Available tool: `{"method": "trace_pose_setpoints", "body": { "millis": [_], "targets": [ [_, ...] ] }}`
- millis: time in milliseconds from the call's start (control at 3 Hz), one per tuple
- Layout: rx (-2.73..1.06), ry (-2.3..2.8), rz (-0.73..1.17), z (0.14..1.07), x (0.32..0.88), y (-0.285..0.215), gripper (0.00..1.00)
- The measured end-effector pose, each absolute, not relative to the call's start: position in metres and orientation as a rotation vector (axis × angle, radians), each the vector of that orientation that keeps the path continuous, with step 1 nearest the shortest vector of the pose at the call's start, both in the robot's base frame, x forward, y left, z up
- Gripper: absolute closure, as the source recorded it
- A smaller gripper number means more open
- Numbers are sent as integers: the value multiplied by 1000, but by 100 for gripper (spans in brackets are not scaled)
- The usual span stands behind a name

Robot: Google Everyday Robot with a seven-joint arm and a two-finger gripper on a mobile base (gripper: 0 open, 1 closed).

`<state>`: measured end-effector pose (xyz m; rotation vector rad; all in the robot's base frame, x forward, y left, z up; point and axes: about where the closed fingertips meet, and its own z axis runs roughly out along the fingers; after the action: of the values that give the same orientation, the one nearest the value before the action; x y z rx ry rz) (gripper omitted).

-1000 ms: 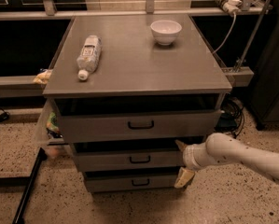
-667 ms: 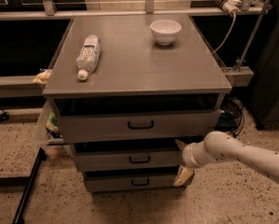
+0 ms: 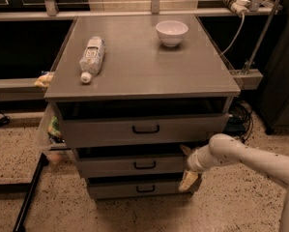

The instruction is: Open middle drawer

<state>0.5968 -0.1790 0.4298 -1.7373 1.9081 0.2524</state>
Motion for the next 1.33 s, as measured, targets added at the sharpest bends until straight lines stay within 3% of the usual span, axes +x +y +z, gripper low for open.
{"method": "trace_pose_setpoints", "body": {
  "millis": [1333],
  "targets": [
    [-1775, 1999, 343, 404, 599, -175, 0]
  ]
}}
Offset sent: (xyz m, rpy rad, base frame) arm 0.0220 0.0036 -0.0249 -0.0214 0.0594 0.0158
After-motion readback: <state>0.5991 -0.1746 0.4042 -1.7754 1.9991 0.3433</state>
